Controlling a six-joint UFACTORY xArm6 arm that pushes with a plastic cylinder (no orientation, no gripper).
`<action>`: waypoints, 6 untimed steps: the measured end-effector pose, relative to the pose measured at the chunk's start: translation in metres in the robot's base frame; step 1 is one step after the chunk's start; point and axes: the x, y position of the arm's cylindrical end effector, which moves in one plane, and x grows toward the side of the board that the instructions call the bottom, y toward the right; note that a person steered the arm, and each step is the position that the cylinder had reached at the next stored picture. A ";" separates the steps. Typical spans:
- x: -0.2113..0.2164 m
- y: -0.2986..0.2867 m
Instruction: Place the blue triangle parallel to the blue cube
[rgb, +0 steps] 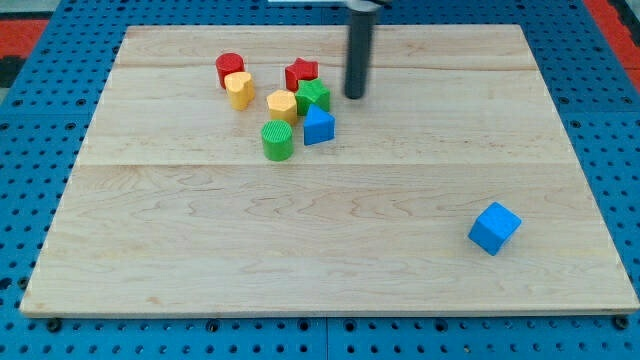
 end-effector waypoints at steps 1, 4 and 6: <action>0.038 -0.025; 0.135 0.020; 0.141 0.054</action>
